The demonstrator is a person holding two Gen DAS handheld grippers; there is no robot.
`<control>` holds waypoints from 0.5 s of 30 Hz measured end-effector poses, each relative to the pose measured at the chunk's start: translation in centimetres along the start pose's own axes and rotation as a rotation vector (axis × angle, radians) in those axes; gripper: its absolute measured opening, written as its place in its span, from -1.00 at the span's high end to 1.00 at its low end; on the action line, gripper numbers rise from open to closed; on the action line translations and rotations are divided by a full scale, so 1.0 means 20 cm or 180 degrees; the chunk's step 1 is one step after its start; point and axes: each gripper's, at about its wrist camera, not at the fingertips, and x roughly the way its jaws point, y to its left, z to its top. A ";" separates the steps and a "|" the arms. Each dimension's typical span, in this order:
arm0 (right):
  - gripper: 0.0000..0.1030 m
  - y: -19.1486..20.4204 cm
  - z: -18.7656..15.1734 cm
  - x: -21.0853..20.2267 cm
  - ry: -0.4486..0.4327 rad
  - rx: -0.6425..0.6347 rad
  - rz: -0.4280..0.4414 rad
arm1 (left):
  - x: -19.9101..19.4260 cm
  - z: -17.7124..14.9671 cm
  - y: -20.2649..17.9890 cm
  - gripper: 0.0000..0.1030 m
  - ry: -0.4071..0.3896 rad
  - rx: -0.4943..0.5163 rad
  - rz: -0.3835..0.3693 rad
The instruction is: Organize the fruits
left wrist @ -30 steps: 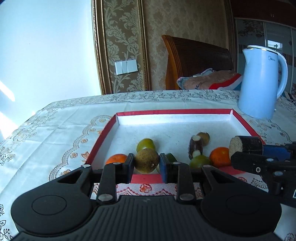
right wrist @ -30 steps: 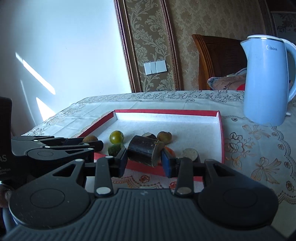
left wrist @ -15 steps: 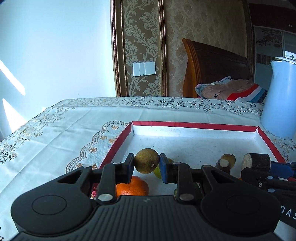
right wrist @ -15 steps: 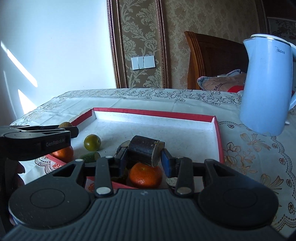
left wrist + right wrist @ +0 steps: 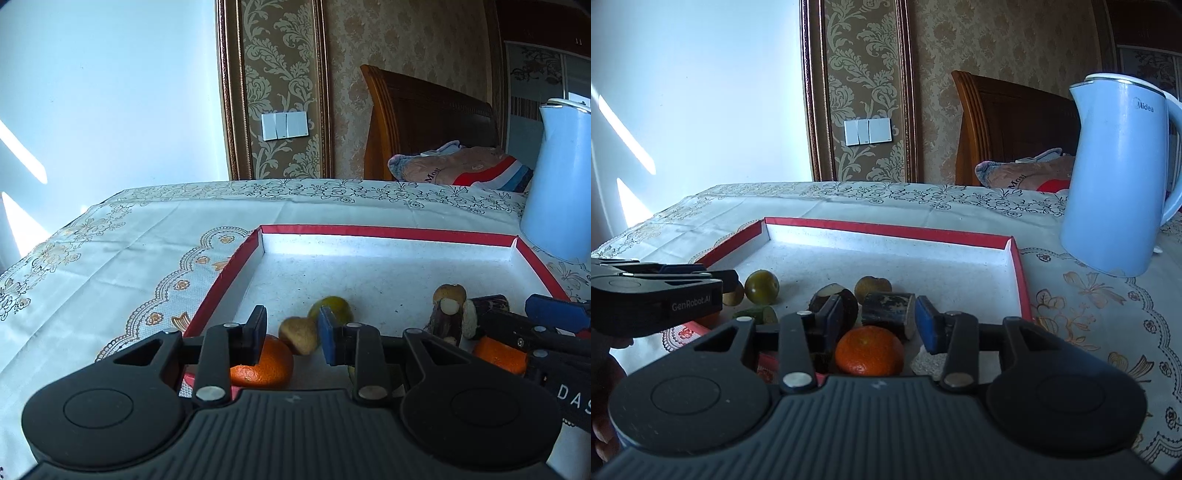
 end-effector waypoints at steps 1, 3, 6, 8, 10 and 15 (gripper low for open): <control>0.21 0.00 0.00 -0.01 -0.0021 0.0024 0.0005 | 0.00 0.00 0.00 0.43 0.0013 -0.0015 0.0013; 0.14 -0.02 0.00 -0.03 -0.0046 0.0082 0.0019 | -0.01 0.00 0.02 0.40 0.0027 -0.0048 0.0015; 0.09 -0.05 0.00 -0.08 -0.0104 0.0197 0.0039 | -0.04 0.00 0.02 0.00 -0.0015 -0.0042 0.0040; 0.08 -0.05 0.00 -0.11 -0.0123 0.0241 0.0060 | -0.07 -0.01 0.02 -0.41 -0.0091 -0.0006 0.0043; -0.04 -0.05 -0.01 -0.14 -0.0124 0.0239 0.0072 | -0.12 -0.01 0.01 -0.56 -0.0199 0.0030 0.0071; -0.15 0.00 -0.06 -0.22 -0.0089 0.0211 0.0148 | -0.19 -0.04 0.00 -0.72 -0.0225 0.0054 0.0064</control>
